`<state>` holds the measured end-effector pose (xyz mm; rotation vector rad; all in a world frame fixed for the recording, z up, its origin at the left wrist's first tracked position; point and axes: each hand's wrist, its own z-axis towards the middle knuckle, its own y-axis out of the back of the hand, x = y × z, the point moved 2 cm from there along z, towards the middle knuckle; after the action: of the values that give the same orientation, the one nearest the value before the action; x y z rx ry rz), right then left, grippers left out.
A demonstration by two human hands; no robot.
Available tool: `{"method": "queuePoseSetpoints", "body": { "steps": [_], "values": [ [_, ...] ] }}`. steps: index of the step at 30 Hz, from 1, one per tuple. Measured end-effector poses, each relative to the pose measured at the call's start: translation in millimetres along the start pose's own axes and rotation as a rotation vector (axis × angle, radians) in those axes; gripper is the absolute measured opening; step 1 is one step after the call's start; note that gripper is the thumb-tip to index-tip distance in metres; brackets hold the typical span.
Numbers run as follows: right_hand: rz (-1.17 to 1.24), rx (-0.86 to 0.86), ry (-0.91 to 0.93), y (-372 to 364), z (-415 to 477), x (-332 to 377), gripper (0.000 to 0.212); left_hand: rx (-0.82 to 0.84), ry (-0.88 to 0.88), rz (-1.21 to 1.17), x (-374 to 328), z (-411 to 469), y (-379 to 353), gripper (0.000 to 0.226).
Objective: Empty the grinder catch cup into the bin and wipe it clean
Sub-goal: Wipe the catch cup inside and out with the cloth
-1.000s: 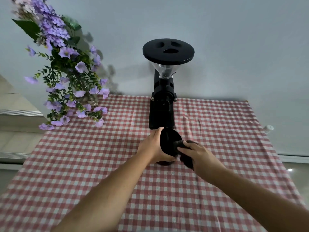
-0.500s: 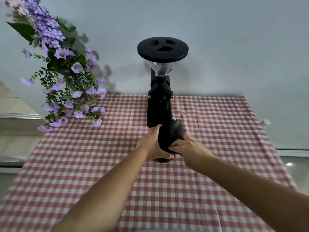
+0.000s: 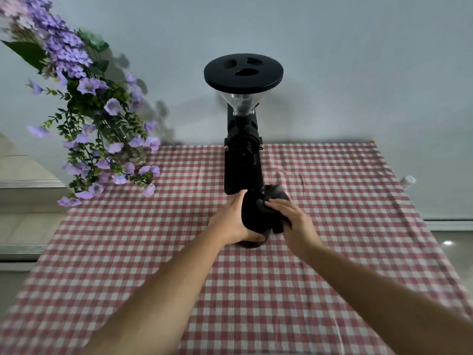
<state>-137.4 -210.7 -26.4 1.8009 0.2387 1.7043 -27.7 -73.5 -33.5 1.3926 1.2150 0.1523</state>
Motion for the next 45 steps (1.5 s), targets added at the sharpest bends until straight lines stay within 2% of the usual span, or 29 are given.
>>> {"method": "queuePoseSetpoints", "body": {
  "steps": [2,4,6,8,10,12,14,16,19,24,32,36,39,45],
  "values": [
    [0.142,-0.034,-0.083,-8.6,-16.6,-6.9,0.051,-0.001,-0.014,-0.008,-1.4,-0.6,0.4,0.116],
    [0.181,-0.035,-0.147,-5.1,-19.3,-12.0,0.051,0.033,-0.02,-0.003,-1.0,0.4,3.0,0.112],
    [0.128,-0.063,-0.128,8.0,-9.4,-9.9,0.049,0.081,-0.022,0.023,-2.0,1.4,8.5,0.113],
    [0.037,-0.094,-0.028,22.7,7.7,5.9,0.05,0.123,-0.042,0.094,-5.6,4.9,14.1,0.116],
    [-0.124,-0.043,0.123,29.2,25.8,25.9,0.049,0.168,-0.052,0.141,-10.8,7.2,18.7,0.12],
    [-0.458,0.147,0.22,24.7,38.0,40.8,0.052,0.186,-0.042,0.135,-12.4,7.4,22.6,0.122],
    [-0.744,0.349,0.239,17.8,40.9,43.6,0.053,0.166,-0.046,0.153,-10.1,6.2,25.5,0.122],
    [-0.832,0.407,0.245,15.2,36.7,41.1,0.051,0.158,-0.032,0.202,-8.6,4.6,28.7,0.127],
    [-0.833,0.396,0.252,11.4,22.2,40.5,0.047,0.174,-0.022,0.281,-12.7,5.1,33.3,0.131],
    [-0.777,0.499,0.254,4.2,-6.9,38.9,0.051,0.146,-0.04,0.314,-16.3,1.8,31.8,0.124],
    [-1.037,0.55,0.459,31.4,44.6,39.0,0.05,0.137,-0.039,0.323,-7.3,2.3,30.7,0.13],
    [-0.881,0.438,0.292,16.1,18.7,37.3,0.048,0.138,-0.062,0.301,-8.2,3.2,29.8,0.127],
    [-0.738,0.381,0.17,2.1,-13.6,32.5,0.057,0.116,-0.081,0.279,-7.2,3.6,28.5,0.123],
    [-0.628,0.397,0.129,18.9,-3.4,18.4,0.063,0.111,-0.069,0.23,-3.8,4.5,26.1,0.12]
  ]
}}
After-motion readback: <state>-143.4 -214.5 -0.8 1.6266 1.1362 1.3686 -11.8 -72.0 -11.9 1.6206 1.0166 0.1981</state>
